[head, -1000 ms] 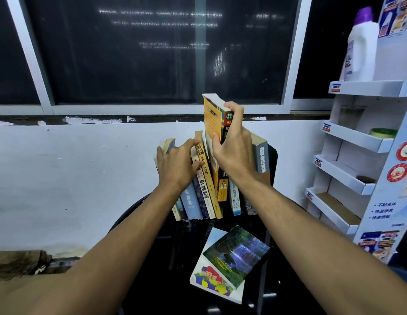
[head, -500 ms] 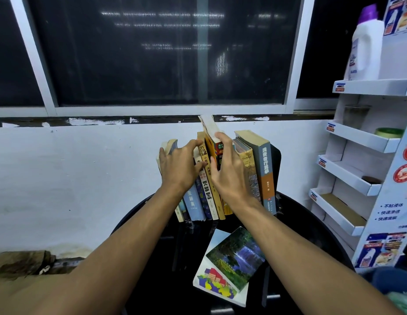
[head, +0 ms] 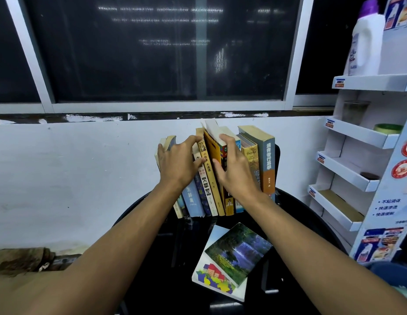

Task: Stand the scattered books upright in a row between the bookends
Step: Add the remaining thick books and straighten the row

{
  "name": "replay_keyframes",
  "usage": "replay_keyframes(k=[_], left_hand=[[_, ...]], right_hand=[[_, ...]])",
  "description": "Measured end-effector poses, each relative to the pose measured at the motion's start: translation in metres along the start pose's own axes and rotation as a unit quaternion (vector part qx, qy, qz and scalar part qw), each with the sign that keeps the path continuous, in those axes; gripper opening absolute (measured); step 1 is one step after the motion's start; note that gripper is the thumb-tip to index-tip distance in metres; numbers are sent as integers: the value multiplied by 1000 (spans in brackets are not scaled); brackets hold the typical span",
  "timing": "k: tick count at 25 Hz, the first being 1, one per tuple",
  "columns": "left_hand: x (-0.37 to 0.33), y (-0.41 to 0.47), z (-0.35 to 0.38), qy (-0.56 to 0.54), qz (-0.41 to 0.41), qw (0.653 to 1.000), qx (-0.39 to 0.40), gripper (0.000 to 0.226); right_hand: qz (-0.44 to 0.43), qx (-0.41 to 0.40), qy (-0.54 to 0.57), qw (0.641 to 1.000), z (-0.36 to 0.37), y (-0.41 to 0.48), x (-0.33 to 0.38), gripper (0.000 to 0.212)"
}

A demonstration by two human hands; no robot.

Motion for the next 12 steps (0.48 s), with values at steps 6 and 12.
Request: replay_keyframes(k=[6,12], left_hand=[[-2,-1,-1,-1,-4,1000,5,56],[-2,1,0,4,-4,1000,3,57]], right_hand=[[-90,177,-52,979,-40,3,-12,67],[-92,156,-174,968,-59,14,-12,68]])
Point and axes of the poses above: each hand's wrist, its own y-axis towards the middle knuckle, its own z-axis out of the palm, x = y × z, the point moved 1 cm from there along y, towards the middle knuckle, and after that the axes turned 14 degrees about x, right-handed, at the moved point
